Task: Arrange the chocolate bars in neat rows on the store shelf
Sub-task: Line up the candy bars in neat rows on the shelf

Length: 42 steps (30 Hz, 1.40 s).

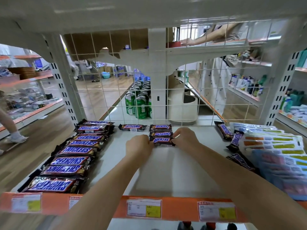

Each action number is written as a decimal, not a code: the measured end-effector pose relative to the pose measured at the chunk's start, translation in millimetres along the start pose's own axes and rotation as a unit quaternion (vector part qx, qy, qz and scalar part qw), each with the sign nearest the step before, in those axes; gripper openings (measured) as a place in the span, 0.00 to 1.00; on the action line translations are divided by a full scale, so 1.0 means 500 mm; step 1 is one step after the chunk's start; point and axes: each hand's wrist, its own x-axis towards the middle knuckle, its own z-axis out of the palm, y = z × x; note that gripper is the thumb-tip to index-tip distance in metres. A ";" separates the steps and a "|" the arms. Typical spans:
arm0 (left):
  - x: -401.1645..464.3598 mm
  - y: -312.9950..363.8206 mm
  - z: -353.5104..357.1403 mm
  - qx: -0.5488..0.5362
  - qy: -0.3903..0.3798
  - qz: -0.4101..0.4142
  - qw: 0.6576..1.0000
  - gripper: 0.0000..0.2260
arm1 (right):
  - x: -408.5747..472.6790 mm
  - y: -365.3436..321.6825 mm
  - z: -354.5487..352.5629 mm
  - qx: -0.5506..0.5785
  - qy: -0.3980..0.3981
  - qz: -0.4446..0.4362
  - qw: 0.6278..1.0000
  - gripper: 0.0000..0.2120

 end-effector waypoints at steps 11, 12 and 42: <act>-0.023 0.002 -0.017 0.093 0.082 0.063 0.990 0.14 | -0.005 0.011 -0.010 -0.040 0.055 -0.003 0.998 0.09; -0.030 0.004 -0.022 0.082 0.086 0.073 0.990 0.14 | -0.011 0.011 -0.014 -0.047 0.057 -0.005 0.997 0.09; -0.255 0.093 -0.054 0.058 0.038 0.169 0.983 0.20 | -0.202 0.144 -0.162 -0.452 0.006 -0.013 0.892 0.15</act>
